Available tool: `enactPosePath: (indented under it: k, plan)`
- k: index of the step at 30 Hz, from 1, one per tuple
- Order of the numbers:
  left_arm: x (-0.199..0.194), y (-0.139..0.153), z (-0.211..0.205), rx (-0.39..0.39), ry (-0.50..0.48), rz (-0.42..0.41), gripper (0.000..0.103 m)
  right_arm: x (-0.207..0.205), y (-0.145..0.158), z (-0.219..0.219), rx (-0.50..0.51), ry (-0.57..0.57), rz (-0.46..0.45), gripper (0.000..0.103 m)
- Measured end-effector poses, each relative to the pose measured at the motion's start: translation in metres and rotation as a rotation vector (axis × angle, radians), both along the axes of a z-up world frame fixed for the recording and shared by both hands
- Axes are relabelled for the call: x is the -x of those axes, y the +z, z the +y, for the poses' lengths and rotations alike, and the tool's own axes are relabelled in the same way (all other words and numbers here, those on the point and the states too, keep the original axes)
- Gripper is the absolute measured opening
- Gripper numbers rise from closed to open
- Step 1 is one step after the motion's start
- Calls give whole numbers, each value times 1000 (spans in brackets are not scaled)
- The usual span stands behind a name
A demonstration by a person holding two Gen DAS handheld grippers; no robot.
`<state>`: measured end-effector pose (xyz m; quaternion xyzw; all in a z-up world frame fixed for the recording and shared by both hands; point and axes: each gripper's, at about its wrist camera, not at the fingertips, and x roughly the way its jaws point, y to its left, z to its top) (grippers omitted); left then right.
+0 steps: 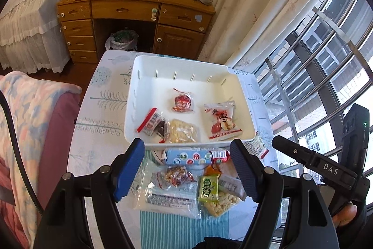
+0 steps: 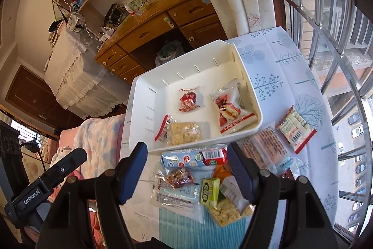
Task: Organize snacks
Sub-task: 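Withdraw both tools from the tray toward the remaining snacks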
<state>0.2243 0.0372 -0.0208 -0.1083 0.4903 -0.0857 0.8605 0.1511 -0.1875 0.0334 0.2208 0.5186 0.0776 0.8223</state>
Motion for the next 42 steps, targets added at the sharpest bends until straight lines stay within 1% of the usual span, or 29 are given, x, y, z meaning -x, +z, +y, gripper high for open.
enactPosePath:
  k: [7, 15, 17, 24, 27, 32, 38, 42]
  plan:
    - [29, -8, -5, -2, 26, 21, 75, 24, -1, -10, 37, 18, -25, 71]
    - [56, -25, -14, 8, 73, 76, 75, 46, -9, -23, 69, 37, -50, 71]
    - [62, -31, -17, 13, 88, 91, 78, 51, -12, -26, 87, 49, -54, 71]
    - [82, -59, -32, 30, 136, 145, 79, 70, -28, -32, 143, 128, -63, 71]
    - [90, -74, -38, 43, 154, 184, 79, 76, -39, -32, 178, 165, -43, 71]
    - [99, -96, -47, 59, 186, 232, 80, 81, -55, -35, 201, 212, -19, 71]
    - [103, -115, -59, 72, 190, 271, 81, 88, -70, -32, 243, 282, -23, 71]
    - [99, -124, -65, 79, 189, 293, 81, 94, -78, -23, 285, 367, -38, 71]
